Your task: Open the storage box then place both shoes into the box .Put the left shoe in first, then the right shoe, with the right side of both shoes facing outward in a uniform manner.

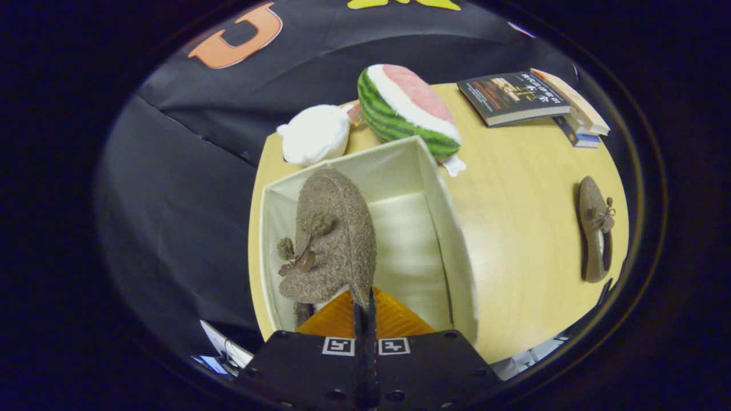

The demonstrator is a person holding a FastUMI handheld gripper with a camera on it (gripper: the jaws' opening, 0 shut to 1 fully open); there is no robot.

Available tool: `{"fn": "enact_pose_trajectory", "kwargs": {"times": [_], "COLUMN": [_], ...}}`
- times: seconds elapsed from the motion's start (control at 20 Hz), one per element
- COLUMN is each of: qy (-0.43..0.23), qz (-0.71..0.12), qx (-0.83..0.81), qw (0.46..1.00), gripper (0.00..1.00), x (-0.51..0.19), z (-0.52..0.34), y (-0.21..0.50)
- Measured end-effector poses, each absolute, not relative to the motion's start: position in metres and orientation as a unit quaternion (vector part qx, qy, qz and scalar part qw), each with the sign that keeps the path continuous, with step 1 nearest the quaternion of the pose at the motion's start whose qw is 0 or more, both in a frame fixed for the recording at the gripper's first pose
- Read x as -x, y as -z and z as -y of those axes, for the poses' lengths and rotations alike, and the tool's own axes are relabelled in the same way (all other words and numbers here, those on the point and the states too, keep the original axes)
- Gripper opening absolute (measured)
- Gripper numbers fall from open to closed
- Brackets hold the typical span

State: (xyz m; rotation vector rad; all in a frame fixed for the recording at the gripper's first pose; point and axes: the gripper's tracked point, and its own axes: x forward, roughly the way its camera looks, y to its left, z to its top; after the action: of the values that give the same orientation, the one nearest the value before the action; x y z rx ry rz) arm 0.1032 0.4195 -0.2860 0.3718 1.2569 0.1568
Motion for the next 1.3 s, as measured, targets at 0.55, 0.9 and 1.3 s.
{"fn": "enact_pose_trajectory", "kwargs": {"times": [0.55,0.9,1.3], "qy": [-0.052,-0.083,-0.156], "qz": [-0.633,-0.610,-0.540], "qx": [-0.169,-0.144,-0.126], "qw": [0.754,0.775,0.818], "gripper": [0.02,0.52,0.90], "x": [-0.118,-0.109,-0.084], "z": [-0.448,-0.429,-0.384], "y": [0.355,0.323,0.220]}}
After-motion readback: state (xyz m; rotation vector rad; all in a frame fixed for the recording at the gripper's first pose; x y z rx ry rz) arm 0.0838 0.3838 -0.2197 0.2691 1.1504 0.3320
